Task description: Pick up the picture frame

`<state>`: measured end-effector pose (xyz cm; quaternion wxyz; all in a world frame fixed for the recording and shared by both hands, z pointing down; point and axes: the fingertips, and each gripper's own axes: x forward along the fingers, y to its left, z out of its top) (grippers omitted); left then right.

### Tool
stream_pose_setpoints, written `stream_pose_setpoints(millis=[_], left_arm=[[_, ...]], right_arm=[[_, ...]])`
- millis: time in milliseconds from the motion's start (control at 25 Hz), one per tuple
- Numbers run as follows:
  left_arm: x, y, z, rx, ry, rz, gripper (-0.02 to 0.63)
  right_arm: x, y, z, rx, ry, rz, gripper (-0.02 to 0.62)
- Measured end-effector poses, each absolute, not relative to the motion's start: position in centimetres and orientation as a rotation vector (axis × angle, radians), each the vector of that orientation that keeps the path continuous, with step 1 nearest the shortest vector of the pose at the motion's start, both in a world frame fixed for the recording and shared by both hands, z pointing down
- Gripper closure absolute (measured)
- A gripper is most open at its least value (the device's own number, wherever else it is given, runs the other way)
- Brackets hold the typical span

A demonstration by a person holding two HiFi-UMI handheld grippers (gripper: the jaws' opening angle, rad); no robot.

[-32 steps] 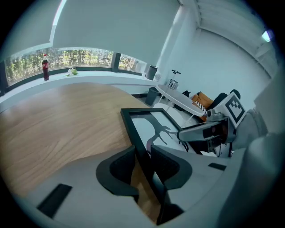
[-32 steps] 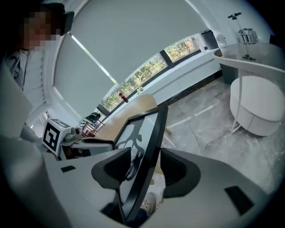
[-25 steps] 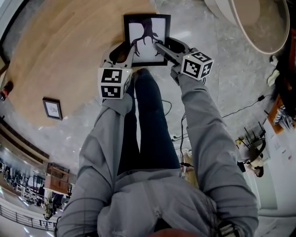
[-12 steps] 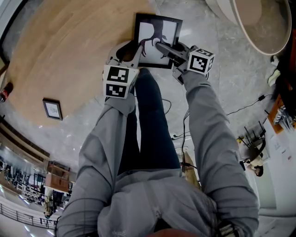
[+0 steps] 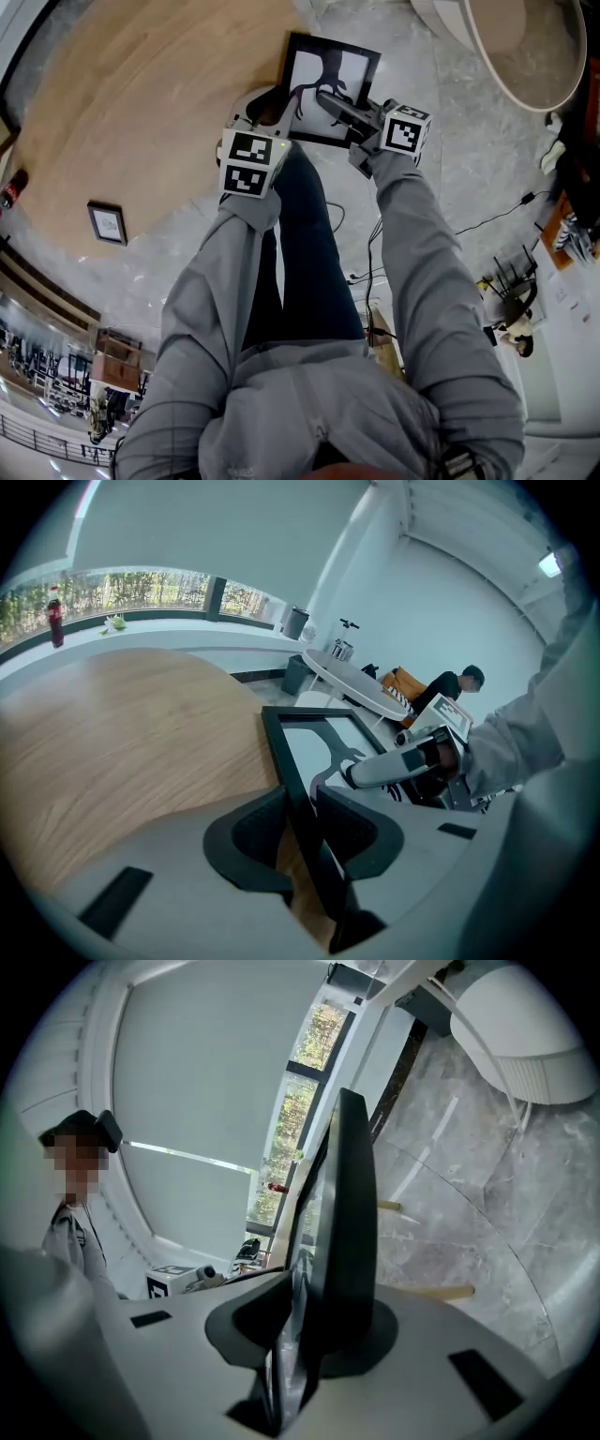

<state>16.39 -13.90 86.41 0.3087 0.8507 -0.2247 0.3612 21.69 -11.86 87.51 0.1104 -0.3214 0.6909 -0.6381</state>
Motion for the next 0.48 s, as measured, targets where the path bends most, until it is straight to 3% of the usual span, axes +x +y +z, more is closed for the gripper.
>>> stream_pose_setpoints(millis=[120,480], left_arm=[[16.4,-13.8,86.1,2.229,-0.595,0.95,0.489],[15.1,-12.5,80.5,2.17,-0.636,0.975,0.489]], right_arm=[[21.8,-12.0,86.1,-0.93,2.015,-1.861,0.543],[21.1,-10.0,80.4,-1.017,1.956,-1.92,0.557]])
